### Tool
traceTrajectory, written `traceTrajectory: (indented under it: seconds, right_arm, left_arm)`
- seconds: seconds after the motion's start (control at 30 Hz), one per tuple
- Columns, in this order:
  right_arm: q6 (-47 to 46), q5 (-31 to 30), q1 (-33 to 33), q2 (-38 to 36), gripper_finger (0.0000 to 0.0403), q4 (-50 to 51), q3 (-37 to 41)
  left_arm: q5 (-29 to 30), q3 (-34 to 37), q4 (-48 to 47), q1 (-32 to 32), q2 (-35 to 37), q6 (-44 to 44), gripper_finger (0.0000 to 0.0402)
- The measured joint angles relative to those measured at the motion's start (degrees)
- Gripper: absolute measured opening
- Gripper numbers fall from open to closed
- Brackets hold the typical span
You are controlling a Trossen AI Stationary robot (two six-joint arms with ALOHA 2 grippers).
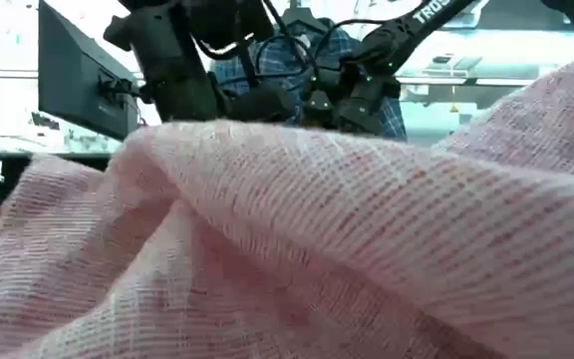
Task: Hang clothes
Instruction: Hang the pink polo shirt on the hanger rack
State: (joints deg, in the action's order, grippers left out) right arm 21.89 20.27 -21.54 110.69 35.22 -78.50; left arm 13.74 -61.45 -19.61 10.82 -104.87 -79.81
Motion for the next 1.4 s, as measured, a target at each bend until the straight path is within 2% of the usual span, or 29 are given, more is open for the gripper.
traceTrajectory:
  seconds: [0.3,0.37,0.47,0.53,0.67,0.87,1.07,1.23,1.4]
  right_arm:
    - [-1.1,0.0,0.1,0.0,0.0221,-0.2,0.0]
    - [-1.5,0.0,0.1,0.0,0.0221,0.0,0.0]
    - [-1.5,0.0,0.1,0.0,0.0221,0.1,0.0]
    - [-1.5,0.0,0.1,0.0,0.0221,0.3,0.0]
    - [-1.4,0.0,-0.2,-0.8,0.0221,2.2,0.0]
    - [-1.0,1.2,-2.6,-6.4,0.0221,5.7,0.0]
    - [-1.3,9.1,-5.4,-11.1,0.0221,5.3,0.0]
    - [-0.6,10.4,-5.6,-10.1,0.0221,4.2,0.8]
    - [-1.0,19.6,-5.7,-8.2,0.0221,4.5,3.8]
  left_arm:
    - [1.5,-0.5,8.3,-0.1,-7.5,-4.1,0.0156]
    - [1.6,-0.5,7.9,-0.1,-7.8,-4.0,0.0132]
    - [1.4,-0.5,8.1,-0.2,-7.9,-3.6,0.0068]
    - [1.3,-0.4,8.0,-0.2,-7.8,-1.8,0.0055]
    - [1.7,-0.1,6.1,-0.1,-5.3,-0.9,0.0055]
    - [8.5,0.5,-0.7,0.2,2.2,4.8,0.0055]
    - [11.2,0.3,-2.3,0.0,8.6,14.6,0.0055]
    - [13.5,0.2,-2.3,0.1,11.9,18.5,0.0055]
    - [15.0,0.2,-3.0,0.0,13.4,19.8,0.0055]
